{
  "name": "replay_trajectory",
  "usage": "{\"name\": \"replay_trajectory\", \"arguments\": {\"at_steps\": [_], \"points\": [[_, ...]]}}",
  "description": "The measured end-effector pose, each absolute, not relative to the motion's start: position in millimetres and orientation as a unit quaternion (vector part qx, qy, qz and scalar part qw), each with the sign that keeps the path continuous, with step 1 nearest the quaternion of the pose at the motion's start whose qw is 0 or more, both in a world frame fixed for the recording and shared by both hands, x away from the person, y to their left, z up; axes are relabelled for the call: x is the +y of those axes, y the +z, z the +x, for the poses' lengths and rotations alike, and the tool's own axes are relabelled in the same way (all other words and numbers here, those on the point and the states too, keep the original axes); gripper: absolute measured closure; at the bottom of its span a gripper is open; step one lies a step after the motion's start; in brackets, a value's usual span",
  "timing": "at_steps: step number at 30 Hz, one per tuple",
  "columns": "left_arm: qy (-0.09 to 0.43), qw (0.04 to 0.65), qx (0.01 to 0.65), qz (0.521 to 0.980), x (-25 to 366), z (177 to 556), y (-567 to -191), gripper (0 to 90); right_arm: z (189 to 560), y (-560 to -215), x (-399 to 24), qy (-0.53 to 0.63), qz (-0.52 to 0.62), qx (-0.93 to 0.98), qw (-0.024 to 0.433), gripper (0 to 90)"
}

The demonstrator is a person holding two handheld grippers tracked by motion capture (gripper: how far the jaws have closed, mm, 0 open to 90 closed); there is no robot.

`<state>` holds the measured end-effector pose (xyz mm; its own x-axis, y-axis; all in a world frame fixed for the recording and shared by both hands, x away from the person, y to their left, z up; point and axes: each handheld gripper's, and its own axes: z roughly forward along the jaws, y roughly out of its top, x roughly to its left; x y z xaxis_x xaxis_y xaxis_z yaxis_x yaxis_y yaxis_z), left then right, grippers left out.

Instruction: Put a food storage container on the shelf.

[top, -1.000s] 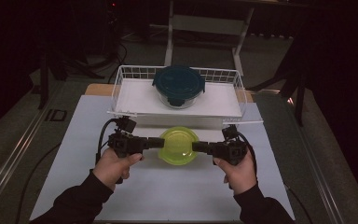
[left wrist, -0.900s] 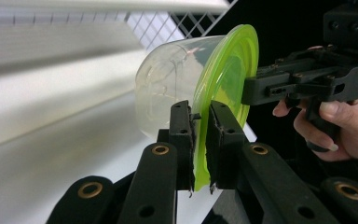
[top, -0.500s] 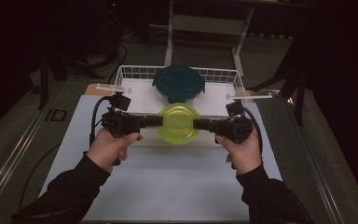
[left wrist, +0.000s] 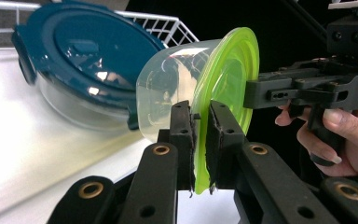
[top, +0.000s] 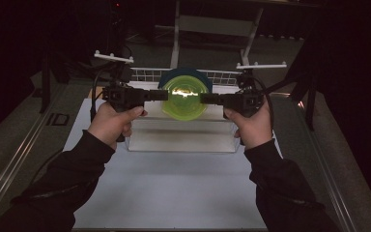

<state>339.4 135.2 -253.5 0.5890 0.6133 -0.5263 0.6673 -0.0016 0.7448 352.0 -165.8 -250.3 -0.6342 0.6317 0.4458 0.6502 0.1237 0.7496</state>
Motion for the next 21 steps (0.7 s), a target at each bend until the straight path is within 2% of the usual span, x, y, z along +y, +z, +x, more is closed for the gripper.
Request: {"name": "replay_trajectory", "arguments": {"at_steps": [21], "points": [[-0.055,0.533,0.486,0.69,125.8,404.2,-249.2,80.5,410.6,-238.5,-170.9,-0.491,-0.472,-0.732,0.017,80.6]]}}
